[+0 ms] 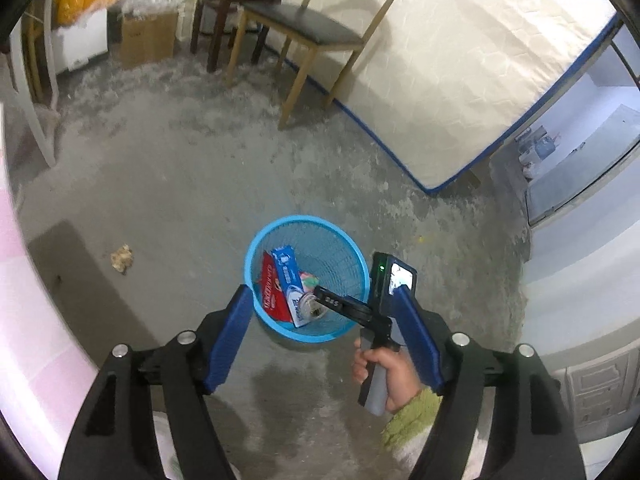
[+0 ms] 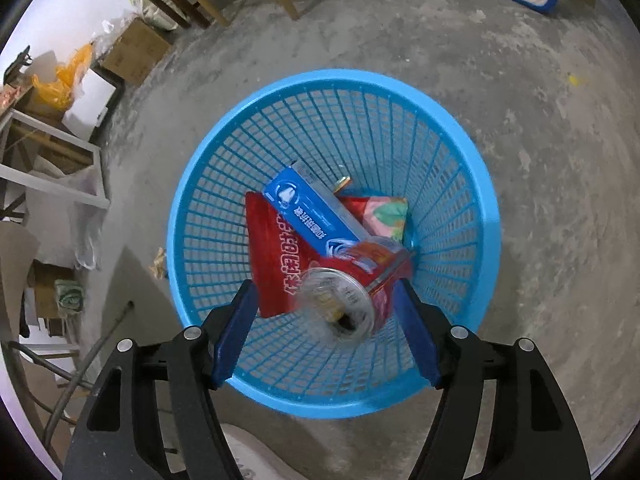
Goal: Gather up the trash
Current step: 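Open both grippers to drop the box and can into the wastebasket, then move both tools back toward the table of trash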
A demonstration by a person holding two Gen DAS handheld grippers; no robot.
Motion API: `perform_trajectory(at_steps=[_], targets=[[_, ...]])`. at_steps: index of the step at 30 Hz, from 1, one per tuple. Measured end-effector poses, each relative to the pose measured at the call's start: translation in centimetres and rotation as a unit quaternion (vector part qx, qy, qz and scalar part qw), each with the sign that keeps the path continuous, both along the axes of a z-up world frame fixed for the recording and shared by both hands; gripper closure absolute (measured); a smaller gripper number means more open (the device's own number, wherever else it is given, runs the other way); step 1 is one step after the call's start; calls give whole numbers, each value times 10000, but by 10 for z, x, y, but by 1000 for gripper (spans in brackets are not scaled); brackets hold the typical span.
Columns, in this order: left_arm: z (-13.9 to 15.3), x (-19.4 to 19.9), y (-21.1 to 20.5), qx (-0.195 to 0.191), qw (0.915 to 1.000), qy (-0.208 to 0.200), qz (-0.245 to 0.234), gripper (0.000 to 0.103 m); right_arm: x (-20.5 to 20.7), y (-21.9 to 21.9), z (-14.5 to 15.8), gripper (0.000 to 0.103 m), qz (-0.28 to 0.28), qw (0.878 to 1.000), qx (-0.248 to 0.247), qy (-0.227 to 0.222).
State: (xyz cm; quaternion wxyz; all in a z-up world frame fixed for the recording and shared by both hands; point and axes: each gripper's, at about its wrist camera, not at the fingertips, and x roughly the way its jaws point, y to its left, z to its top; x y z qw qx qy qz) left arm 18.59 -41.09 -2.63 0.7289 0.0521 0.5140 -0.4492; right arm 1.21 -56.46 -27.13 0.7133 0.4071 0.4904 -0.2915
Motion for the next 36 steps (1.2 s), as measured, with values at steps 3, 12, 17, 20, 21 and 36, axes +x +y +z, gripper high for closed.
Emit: perform_trajectory(at_steps=[3, 12, 17, 20, 21, 36], targets=[[22, -10, 28, -197, 9995, -250, 10, 23, -6, -3, 13, 36, 43, 9999, -135, -89], [63, -33, 126, -687, 9939, -851, 109, 8, -49, 19, 86, 36, 184, 9947, -719, -718], [72, -45, 189, -840, 9906, -999, 410, 6, -65, 48, 127, 35, 426, 9890, -1023, -979], [73, -51, 228, -819, 9882, -1130, 627, 6, -70, 71, 149, 34, 615, 9846, -1108, -1204], [72, -52, 242, -806, 9874, -1151, 727, 6, -70, 78, 155, 34, 675, 9832, -1122, -1267], [51, -66, 438, -745, 9589, -1069, 2521, 6, -18, 192, 245, 29, 2027, 9460, -1125, -2265]])
